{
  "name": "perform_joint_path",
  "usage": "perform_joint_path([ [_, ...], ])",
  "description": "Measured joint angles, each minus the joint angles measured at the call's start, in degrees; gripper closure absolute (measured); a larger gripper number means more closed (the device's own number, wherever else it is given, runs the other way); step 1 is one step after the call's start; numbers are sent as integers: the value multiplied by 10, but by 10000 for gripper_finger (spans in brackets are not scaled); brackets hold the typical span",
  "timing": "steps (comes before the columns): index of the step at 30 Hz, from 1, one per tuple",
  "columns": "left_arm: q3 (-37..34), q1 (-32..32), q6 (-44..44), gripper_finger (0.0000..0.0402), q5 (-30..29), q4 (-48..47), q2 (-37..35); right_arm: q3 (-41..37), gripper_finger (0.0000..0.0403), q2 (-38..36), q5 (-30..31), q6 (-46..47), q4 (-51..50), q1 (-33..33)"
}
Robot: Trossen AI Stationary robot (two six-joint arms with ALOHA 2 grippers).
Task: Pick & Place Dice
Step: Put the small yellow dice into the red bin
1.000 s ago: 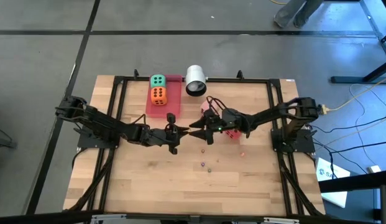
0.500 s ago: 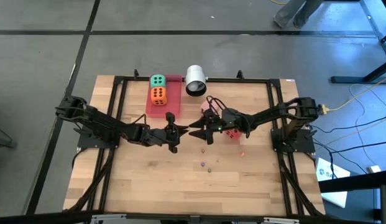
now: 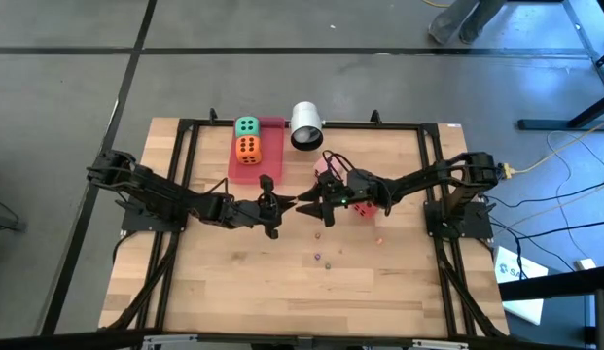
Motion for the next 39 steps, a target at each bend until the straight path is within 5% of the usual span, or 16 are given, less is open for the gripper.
perform_joint_path([
  [27,0,0,1,381,17,4,0,0,353,1,7,-6,-10,-1],
  [39,0,0,-16,341,23,7,0,0,355,0,6,-11,-13,-3],
])
